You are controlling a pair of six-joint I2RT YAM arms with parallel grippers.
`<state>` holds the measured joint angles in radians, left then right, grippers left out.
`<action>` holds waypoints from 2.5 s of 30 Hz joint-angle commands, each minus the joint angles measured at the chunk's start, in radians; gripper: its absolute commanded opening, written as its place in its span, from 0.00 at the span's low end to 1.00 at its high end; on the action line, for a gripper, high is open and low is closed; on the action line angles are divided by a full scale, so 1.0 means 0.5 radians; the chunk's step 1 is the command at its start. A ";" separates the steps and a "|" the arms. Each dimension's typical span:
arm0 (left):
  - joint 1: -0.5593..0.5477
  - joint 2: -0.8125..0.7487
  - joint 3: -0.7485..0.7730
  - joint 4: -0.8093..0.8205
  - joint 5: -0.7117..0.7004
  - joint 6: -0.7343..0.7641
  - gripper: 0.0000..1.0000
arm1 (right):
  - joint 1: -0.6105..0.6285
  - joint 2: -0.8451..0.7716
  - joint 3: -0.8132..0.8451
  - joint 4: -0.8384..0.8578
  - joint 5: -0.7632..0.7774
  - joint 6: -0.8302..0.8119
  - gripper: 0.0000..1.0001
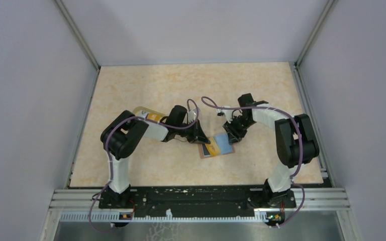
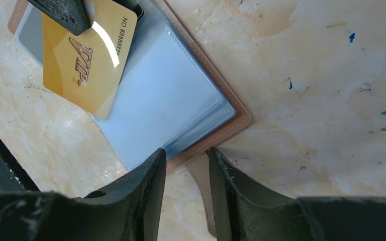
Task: Put the credit cards into the card holder
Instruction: Insert the credit card into the card holder.
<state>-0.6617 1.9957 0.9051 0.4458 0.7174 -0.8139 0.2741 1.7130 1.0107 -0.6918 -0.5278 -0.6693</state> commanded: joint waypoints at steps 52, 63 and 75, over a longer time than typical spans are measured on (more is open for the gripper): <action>-0.015 0.326 0.389 -0.395 0.180 0.007 0.10 | 0.096 0.025 0.041 0.026 0.075 0.040 0.40; -0.014 0.326 0.386 -0.403 0.170 0.028 0.17 | 0.093 -0.451 -0.021 0.211 0.265 0.066 0.44; -0.014 0.326 0.378 -0.401 0.172 0.039 0.18 | 0.891 -0.739 -0.280 0.572 -0.186 -0.275 0.16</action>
<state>-0.6624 2.1227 1.0920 0.2886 0.8349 -0.8185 0.6178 1.3514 0.8894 -0.5102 -0.6193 -0.7521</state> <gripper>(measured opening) 0.179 0.216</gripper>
